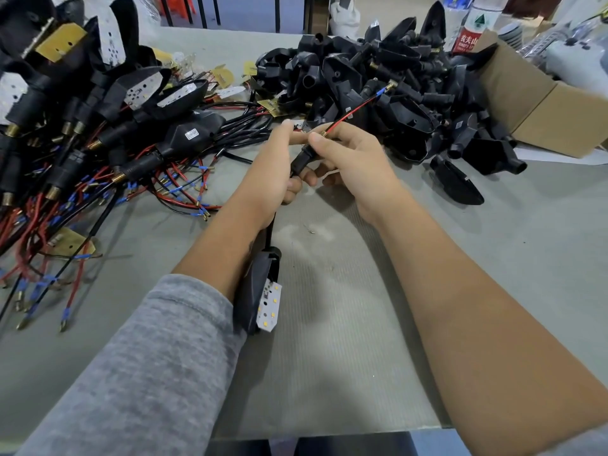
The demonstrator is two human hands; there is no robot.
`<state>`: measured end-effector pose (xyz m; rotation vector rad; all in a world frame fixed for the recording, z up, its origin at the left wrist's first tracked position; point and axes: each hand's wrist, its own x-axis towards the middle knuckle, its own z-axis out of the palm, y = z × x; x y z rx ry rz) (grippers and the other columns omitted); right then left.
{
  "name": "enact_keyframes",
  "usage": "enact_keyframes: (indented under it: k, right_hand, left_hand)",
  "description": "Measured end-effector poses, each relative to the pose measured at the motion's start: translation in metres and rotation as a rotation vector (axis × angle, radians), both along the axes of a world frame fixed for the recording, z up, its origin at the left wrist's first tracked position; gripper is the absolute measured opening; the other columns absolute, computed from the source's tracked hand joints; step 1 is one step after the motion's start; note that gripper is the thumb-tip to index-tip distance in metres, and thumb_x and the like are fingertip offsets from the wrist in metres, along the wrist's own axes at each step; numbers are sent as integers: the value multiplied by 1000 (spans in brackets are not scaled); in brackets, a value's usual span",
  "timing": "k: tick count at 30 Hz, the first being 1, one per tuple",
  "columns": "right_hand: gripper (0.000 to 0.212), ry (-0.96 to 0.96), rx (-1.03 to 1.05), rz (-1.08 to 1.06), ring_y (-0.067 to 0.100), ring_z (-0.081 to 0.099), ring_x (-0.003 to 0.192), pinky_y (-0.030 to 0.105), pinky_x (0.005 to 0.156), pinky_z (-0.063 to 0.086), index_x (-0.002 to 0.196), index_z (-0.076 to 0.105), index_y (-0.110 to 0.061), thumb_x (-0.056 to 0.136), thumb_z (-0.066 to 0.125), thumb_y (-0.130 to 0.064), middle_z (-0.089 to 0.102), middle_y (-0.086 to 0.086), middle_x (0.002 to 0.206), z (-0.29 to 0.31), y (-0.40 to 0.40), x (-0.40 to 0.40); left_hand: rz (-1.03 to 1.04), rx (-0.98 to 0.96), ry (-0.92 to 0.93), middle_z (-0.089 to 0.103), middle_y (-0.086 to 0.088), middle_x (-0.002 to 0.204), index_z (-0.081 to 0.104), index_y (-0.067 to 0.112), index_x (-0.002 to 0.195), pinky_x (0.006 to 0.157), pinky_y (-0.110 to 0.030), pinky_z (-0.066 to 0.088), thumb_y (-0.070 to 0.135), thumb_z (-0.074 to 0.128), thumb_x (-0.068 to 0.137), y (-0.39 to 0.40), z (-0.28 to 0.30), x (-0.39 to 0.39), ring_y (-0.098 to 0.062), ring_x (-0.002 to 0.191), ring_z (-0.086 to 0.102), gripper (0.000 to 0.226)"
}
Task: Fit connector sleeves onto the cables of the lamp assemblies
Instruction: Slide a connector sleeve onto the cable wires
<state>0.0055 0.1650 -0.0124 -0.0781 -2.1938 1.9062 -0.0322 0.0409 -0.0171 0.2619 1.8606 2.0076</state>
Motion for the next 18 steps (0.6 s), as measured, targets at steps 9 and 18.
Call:
enact_keyframes:
  k: [9,18]
  right_hand:
    - [16,30,-181,-179,13,51,58,25,59,45,94,67,-10,99,53,-14,61,4,82,-1,2,-3]
    - [20,94,-284,-258,9,46,47,22,50,41,86,55,-11,102,45,-12,61,-3,60,0,6,-5]
  left_hand:
    - [-129,-86,133,67,1,67,62,14,96,39,-14,23,24,47,102,-3,-1,-1,-6,45,33,19]
    - [-329,-35,14,74,-8,78,61,8,102,57,-21,54,26,36,106,-8,8,4,-14,67,68,30]
